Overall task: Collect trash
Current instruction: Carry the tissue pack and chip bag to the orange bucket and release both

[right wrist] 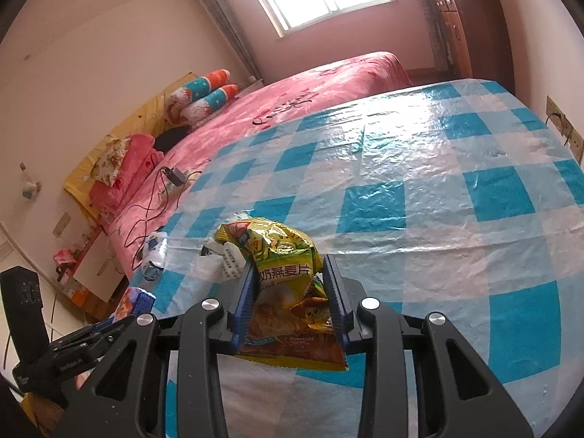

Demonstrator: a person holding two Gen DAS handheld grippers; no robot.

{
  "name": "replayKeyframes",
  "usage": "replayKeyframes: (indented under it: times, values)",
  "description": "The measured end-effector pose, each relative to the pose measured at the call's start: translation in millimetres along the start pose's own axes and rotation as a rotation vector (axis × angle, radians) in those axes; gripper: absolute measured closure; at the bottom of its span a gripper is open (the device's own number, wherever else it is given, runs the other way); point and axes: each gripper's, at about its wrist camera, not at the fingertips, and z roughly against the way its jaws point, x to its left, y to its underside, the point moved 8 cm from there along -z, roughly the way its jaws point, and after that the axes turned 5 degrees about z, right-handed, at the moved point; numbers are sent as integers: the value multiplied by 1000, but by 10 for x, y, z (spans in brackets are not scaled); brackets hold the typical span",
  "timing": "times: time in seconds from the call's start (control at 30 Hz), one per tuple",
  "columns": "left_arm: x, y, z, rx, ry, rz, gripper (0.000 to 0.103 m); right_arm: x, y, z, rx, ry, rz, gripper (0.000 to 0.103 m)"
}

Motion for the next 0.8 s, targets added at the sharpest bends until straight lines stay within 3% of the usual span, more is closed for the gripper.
replayKeyframes:
  times: [0.27, 0.5, 0.8]
  values:
    - [259, 47, 196, -12, 8, 21, 50, 24, 12, 68, -15, -62, -64, 66]
    - [502, 75, 319, -21, 8, 48, 50, 296, -57, 182, -41, -64, -12, 66]
    - [810, 153, 466, -25, 8, 85, 50, 780, 31, 62, 36, -172, -21, 66]
